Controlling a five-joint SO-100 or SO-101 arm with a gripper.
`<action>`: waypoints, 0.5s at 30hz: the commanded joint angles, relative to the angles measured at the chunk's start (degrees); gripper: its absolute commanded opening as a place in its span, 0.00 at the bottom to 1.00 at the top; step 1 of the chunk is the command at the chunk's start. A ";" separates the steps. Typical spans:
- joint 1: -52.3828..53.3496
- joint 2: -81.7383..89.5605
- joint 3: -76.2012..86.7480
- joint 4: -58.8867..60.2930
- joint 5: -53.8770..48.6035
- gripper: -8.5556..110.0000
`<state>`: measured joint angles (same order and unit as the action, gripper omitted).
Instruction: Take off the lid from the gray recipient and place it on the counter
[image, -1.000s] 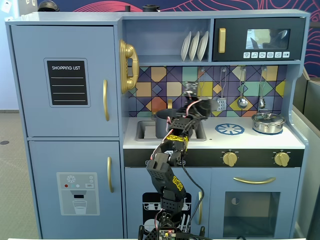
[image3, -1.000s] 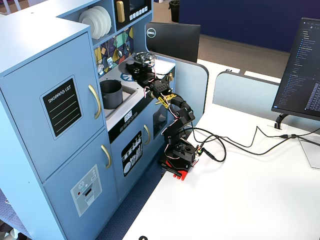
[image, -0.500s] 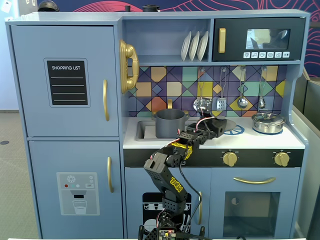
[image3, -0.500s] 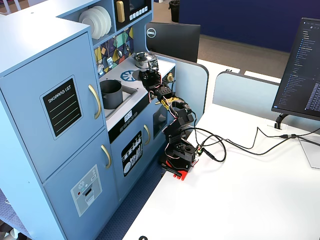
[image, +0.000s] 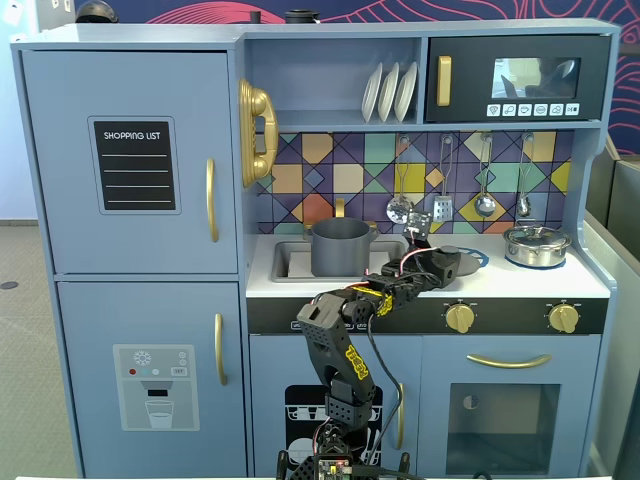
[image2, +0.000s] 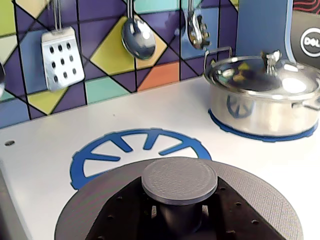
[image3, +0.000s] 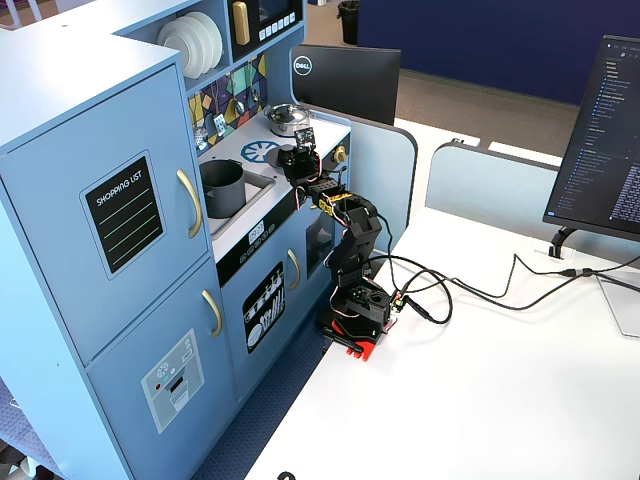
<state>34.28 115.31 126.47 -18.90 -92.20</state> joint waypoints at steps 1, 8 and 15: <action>-1.05 -0.97 -0.44 -3.52 -0.09 0.07; -2.29 -4.57 -0.70 -6.77 -0.18 0.07; -2.46 -8.26 -1.76 -8.96 -0.53 0.07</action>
<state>32.26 107.31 126.47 -25.22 -92.02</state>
